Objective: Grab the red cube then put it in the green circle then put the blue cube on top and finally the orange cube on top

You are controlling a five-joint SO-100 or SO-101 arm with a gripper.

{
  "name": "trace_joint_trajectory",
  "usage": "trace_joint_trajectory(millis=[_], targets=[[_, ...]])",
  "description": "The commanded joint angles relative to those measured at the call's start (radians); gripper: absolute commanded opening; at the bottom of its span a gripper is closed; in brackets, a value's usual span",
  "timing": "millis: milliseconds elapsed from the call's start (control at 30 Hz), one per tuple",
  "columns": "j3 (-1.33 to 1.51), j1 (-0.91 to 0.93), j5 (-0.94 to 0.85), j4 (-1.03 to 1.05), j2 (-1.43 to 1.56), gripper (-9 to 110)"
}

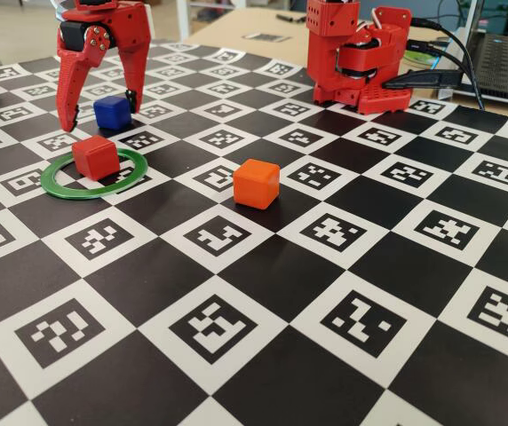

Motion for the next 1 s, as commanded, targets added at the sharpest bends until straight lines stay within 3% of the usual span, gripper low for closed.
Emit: trace_joint_trajectory(millis=[0,400,733,967], targets=[[-0.037,0.005,-0.035,-0.012,0.051,50],[0.000,-0.020,-0.178,-0.057,0.078,50],[0.048,-0.040,-0.196,-0.069,0.101,50],[0.048,-0.043,-0.179,-0.083,0.117,39]])
